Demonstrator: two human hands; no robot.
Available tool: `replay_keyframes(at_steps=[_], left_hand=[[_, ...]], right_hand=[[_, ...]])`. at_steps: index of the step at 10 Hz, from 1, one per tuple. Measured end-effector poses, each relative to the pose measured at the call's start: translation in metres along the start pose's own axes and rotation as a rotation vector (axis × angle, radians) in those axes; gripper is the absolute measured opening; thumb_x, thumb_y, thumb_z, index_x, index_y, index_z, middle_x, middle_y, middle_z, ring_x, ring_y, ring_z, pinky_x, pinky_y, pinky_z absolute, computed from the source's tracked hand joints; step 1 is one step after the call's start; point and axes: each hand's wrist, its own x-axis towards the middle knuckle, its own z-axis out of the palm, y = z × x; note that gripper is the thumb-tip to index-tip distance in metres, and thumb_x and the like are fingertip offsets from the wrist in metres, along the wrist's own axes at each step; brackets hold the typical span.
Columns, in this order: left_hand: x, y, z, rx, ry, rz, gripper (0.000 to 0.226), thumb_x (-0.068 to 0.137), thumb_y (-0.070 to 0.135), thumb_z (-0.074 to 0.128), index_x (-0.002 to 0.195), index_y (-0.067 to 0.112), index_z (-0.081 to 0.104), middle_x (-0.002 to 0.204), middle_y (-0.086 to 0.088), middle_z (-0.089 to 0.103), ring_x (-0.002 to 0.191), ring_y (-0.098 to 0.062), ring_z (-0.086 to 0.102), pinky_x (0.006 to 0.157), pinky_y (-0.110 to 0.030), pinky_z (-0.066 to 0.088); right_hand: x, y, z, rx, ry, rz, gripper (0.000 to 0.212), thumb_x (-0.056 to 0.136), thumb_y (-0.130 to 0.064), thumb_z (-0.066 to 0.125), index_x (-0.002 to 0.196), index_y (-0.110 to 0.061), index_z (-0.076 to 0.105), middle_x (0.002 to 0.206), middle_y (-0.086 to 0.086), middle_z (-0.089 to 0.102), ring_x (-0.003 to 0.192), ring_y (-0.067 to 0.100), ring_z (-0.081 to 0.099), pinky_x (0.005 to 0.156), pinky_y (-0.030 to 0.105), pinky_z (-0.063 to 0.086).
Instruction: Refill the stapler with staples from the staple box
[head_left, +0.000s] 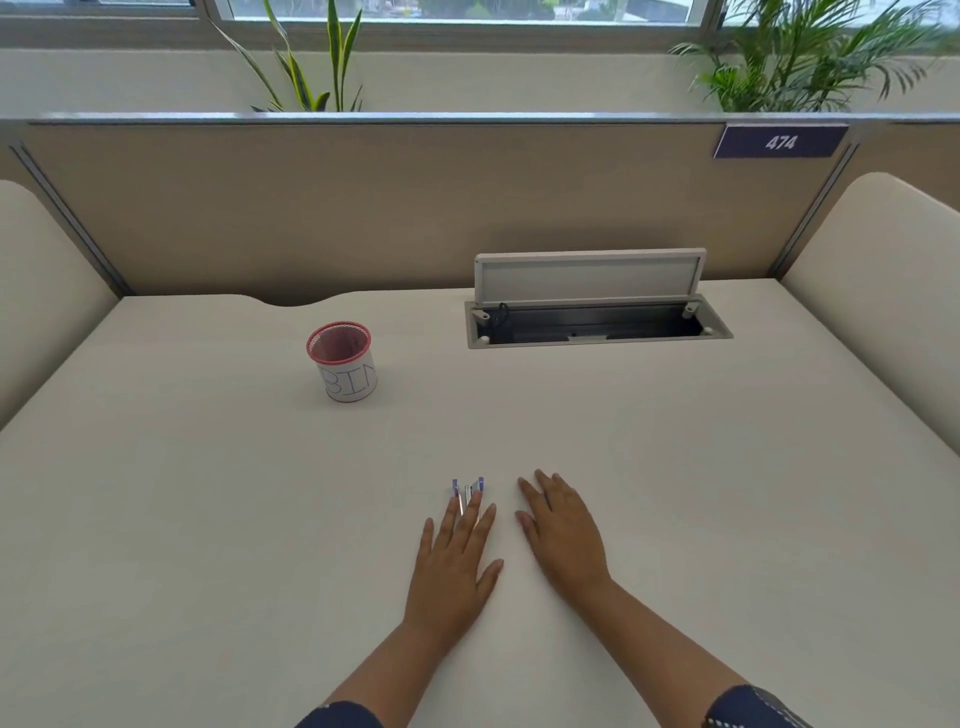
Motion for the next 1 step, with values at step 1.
replay_keyframes(at_steps=[1], left_hand=[[0.0022, -0.0008, -0.0043, -0.017, 0.026, 0.031, 0.068, 0.088, 0.065, 0.022, 0.147, 0.032, 0.015, 0.157, 0.009, 0.000, 0.143, -0.017, 0.003, 0.111, -0.040, 0.001]], right_hand=[[0.0035, -0.0010, 0.0097, 0.124, 0.057, -0.027, 0.070, 0.094, -0.057, 0.004, 0.136, -0.018, 0.045, 0.145, 0.002, 0.044, 0.139, 0.017, 0.029, 0.115, 0.032, 0.009]])
